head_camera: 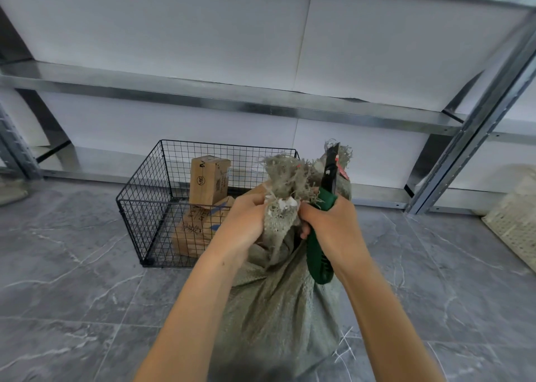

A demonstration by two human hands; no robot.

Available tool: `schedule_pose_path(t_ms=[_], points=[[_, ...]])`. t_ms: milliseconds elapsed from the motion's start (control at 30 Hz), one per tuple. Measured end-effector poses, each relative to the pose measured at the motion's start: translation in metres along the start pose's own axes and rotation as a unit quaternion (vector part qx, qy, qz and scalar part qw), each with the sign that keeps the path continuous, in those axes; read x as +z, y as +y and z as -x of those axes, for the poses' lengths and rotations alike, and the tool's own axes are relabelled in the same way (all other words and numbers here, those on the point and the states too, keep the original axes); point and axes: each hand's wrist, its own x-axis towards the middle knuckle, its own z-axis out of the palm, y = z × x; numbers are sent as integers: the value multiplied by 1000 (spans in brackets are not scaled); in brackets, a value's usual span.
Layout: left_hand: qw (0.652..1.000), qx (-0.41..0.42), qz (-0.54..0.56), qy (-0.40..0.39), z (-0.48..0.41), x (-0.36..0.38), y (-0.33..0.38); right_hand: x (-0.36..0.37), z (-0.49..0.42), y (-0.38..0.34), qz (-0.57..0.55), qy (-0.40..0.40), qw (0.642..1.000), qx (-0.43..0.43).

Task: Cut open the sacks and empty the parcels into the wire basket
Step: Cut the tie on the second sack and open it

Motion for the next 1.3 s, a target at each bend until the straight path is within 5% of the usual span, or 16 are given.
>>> schedule_pose_path(t_ms=[133, 367, 500, 633, 800, 933, 1100, 1300], points=[[979, -18, 194, 66, -8, -14, -2, -11, -2, 0, -29, 36, 998, 52], [866, -70, 488, 81, -21, -31, -6, -19, -6, 3, -128, 49, 987, 81], [806, -84, 574, 120, -28, -41, -9, -25, -7, 3, -203, 70, 971, 102], [797, -70, 586, 127, -27, -48, -14, -28, -6, 3, -230, 76, 964, 109], [895, -34, 443, 43, -18, -48, -11, -31, -5, 7, -170, 80, 975, 119], [988, -3, 128, 88, -17, -36, -9, -26, -5, 3, -111, 73, 985, 114], [970, 114, -125, 175, -20, -23, -22, -27, -4, 7, -3, 110, 992, 62], [952, 205, -145, 178, -13, -10, -12, -31, -8, 10, 26, 110, 992, 51]])
